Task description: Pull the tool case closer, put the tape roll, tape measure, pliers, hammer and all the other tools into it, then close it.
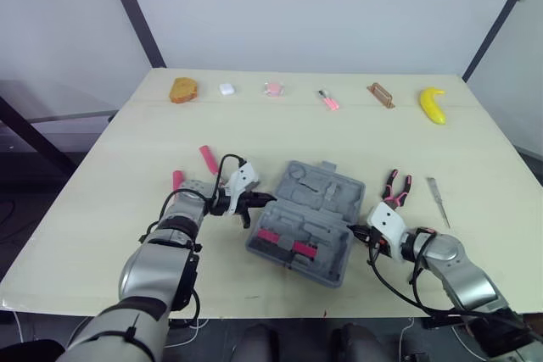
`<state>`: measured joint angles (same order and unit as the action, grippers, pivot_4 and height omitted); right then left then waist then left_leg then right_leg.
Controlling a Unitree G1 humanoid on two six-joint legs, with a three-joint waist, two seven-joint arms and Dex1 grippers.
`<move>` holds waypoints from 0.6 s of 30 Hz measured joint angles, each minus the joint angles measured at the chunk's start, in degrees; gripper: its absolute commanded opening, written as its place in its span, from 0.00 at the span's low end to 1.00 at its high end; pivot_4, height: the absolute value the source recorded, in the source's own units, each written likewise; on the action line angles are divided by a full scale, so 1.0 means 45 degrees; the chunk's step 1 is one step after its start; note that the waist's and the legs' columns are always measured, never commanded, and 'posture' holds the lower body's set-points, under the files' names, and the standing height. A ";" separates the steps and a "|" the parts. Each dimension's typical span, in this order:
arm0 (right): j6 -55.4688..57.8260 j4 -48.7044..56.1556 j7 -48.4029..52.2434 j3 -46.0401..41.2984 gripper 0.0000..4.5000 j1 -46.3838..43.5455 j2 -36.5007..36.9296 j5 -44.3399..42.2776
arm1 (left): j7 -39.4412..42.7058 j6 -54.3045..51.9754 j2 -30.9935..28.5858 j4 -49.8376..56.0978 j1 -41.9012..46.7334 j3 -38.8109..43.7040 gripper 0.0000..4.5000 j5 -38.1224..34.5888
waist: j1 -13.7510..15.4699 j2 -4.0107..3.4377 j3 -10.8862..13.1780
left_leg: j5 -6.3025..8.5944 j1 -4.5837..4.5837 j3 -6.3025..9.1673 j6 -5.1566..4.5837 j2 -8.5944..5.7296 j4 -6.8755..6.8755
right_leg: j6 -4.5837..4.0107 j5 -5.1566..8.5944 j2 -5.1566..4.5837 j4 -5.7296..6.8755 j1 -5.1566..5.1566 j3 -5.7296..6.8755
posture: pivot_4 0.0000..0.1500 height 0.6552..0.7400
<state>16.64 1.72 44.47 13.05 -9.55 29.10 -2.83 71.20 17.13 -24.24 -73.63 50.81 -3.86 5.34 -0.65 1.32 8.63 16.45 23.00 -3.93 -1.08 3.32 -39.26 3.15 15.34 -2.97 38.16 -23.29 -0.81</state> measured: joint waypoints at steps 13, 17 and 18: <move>-0.0361 0.0003 0.1021 -0.0251 0.00 0.0294 0.0438 -0.0525 | 0.2350 -0.1898 -0.0361 0.2719 -0.1394 -0.0297 0.01 -0.0270 | -0.0018 -0.0002 -0.0001 | 0.0000 -0.0007 -0.0006 0.0000 0.0001 0.0000 | 0.0000 0.0000 0.0000 0.0007 0.0000 -0.0014 | 1.00 1.00; -0.0428 0.0041 0.1226 -0.0438 0.00 0.0445 0.0589 -0.0734 | 0.2557 -0.3125 -0.0540 0.4961 -0.2589 -0.0402 0.01 -0.0634 | -0.0005 -0.0002 -0.0001 | 0.0002 -0.0015 -0.0006 -0.0004 0.0001 -0.0008 | -0.0001 0.0000 -0.0001 0.0029 0.0000 -0.0019 | 1.00 1.00; -0.0429 0.0145 0.1254 -0.0483 0.00 0.0545 0.0603 -0.0777 | 0.2566 -0.3491 -0.0648 0.5752 -0.3028 -0.0458 0.01 -0.0730 | -0.0005 -0.0005 -0.0003 | 0.0003 -0.0021 -0.0007 -0.0004 0.0001 -0.0009 | -0.0001 0.0001 0.0000 0.0037 0.0000 -0.0025 | 1.00 1.00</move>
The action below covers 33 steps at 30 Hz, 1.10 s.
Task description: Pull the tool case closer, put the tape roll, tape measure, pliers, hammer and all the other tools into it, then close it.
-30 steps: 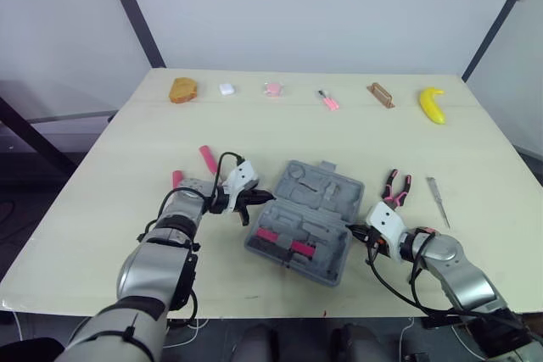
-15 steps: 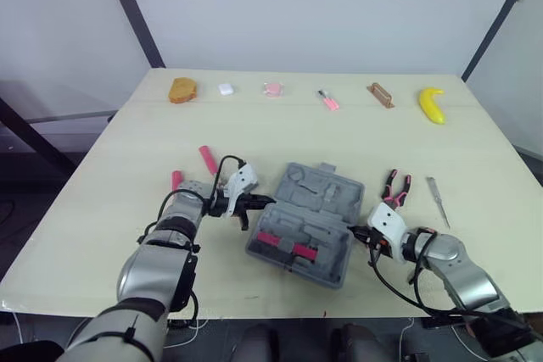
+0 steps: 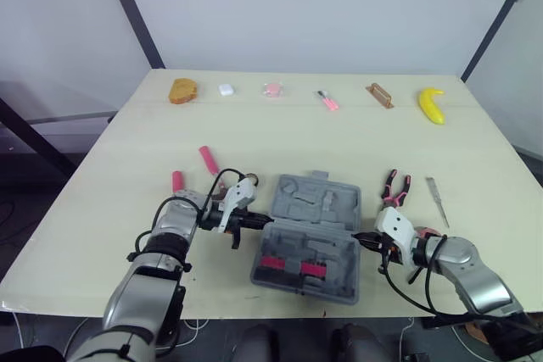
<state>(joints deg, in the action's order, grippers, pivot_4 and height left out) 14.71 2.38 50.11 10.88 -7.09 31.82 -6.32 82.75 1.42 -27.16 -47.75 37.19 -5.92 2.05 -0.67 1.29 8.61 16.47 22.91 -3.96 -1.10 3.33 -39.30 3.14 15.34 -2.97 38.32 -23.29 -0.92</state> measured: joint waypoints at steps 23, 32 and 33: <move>0.0066 0.0840 0.0075 -0.0195 0.00 0.0976 0.0641 -0.0430 | -0.2085 -0.3586 -0.0945 0.7139 -0.3772 -0.0836 0.01 -0.1003 | 0.0141 -0.0009 -0.0005 | 0.0002 -0.0023 0.0005 -0.0006 -0.0006 -0.0021 | -0.0003 0.0002 0.0001 0.0051 -0.0001 -0.0018 | 1.00 1.00; -0.0274 0.0380 -0.0209 -0.0348 0.00 0.0827 0.0628 -0.0384 | -0.2166 -0.3456 -0.0879 0.6964 -0.3517 -0.1148 0.01 -0.1011 | 0.0193 -0.0009 -0.0005 | 0.0002 -0.0023 0.0003 -0.0006 -0.0006 -0.0021 | -0.0004 0.0002 0.0001 0.0050 -0.0001 -0.0020 | 1.00 1.00; -0.0279 0.0340 -0.0229 -0.0367 0.00 0.0826 0.0628 -0.0383 | -0.2171 -0.3449 -0.0879 0.6964 -0.3502 -0.1179 0.01 -0.1011 | 0.0206 -0.0009 -0.0005 | 0.0002 -0.0023 0.0003 -0.0006 -0.0006 -0.0021 | -0.0004 0.0002 0.0001 0.0050 -0.0001 -0.0020 | 1.00 1.00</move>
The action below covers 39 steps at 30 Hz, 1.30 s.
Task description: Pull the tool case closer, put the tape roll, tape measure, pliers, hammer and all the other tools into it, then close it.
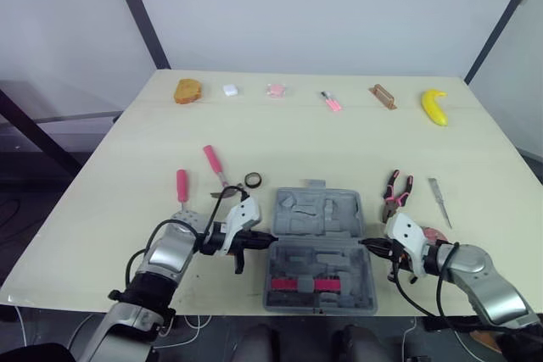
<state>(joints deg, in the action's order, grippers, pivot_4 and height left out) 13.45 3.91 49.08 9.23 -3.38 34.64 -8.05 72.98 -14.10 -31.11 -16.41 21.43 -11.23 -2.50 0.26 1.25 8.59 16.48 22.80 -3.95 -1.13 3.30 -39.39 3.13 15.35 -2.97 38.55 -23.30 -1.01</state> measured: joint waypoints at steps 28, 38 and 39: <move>-0.0070 -0.0092 0.0111 -0.0011 0.00 0.0011 0.0017 -0.0019 | -0.0113 0.0131 -0.0269 0.0470 -0.0395 -0.0226 0.01 -0.0270 | 0.0086 0.0000 0.0000 | 0.0000 0.0000 0.0001 0.0000 0.0000 0.0000 | 0.0000 0.0000 0.0000 -0.0001 0.0000 -0.0001 | 1.00 1.00; 0.0071 0.0142 0.0260 -0.0010 0.00 0.0177 0.0052 -0.0105 | -0.0118 0.0417 -0.0394 0.0362 -0.0365 -0.0334 0.01 -0.0250 | 0.0086 0.0000 0.0000 | 0.0000 -0.0001 0.0001 0.0000 0.0001 0.0001 | -0.0001 0.0001 0.0001 -0.0001 0.0000 0.0000 | 1.00 1.00; 0.0072 0.0144 0.0261 -0.0010 0.00 0.0179 0.0052 -0.0106 | -0.0118 0.0419 -0.0395 0.0362 -0.0365 -0.0335 0.01 -0.0250 | 0.0086 0.0000 0.0000 | 0.0000 -0.0001 0.0001 0.0000 0.0001 0.0001 | -0.0001 0.0001 0.0001 -0.0001 0.0000 0.0000 | 1.00 1.00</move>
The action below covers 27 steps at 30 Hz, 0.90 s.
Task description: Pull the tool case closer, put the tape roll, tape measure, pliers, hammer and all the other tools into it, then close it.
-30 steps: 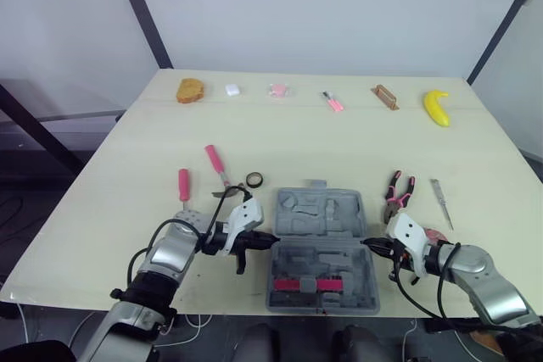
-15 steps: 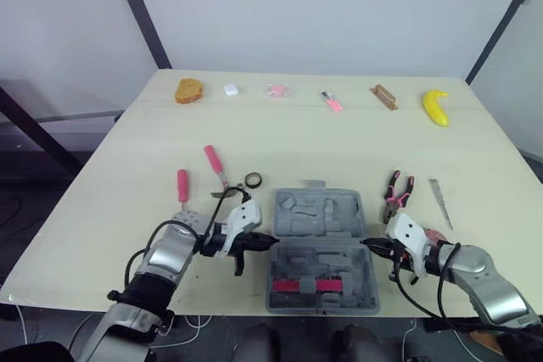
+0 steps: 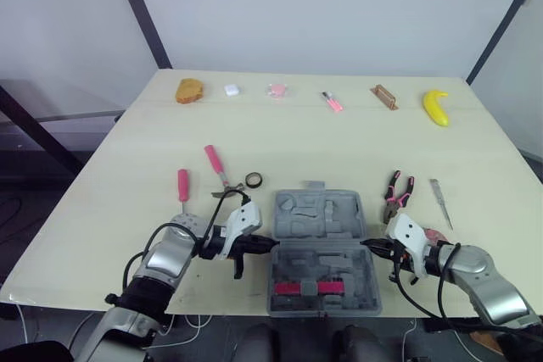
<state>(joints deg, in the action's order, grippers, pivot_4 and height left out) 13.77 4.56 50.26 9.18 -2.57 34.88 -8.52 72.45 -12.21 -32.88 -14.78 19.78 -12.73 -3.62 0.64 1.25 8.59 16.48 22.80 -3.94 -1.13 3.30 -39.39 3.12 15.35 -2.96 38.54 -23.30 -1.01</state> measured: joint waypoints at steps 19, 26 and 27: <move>0.0935 0.0920 0.0292 -0.0008 0.00 0.0740 0.0434 -0.0376 | 0.0508 0.0235 -0.0385 -0.0014 0.0089 -0.0375 0.01 -0.0002 | 0.0000 -0.0001 -0.0001 | 0.0000 -0.0001 0.0000 -0.0001 0.0000 0.0000 | 0.0000 0.0001 0.0001 -0.0001 0.0000 0.0000 | 1.00 1.00; 0.1019 0.0952 0.0412 -0.0008 0.00 0.0862 0.0465 -0.0484 | 0.0764 0.0132 -0.0701 0.0339 -0.0074 -0.0549 0.01 -0.0022 | -0.0008 -0.0001 -0.0001 | 0.0001 -0.0002 -0.0002 -0.0001 0.0000 0.0002 | -0.0001 0.0001 0.0001 -0.0001 0.0000 -0.0002 | 1.00 1.00; 0.1057 0.0954 0.0427 -0.0008 0.00 0.0872 0.0466 -0.0493 | 0.0780 0.0072 -0.0736 0.0454 -0.0142 -0.0563 0.01 -0.0039 | -0.0008 -0.0001 -0.0001 | 0.0001 -0.0002 -0.0002 -0.0001 0.0000 0.0002 | -0.0001 0.0001 0.0001 -0.0001 0.0000 -0.0003 | 1.00 1.00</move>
<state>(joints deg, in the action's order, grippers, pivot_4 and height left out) 18.53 8.85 52.18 9.14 1.36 36.97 -10.74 75.96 -11.89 -36.20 -12.74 19.15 -15.27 -3.80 0.61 1.25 8.59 16.48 22.79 -3.95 -1.13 3.30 -39.38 3.12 15.36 -2.96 38.54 -23.30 -1.02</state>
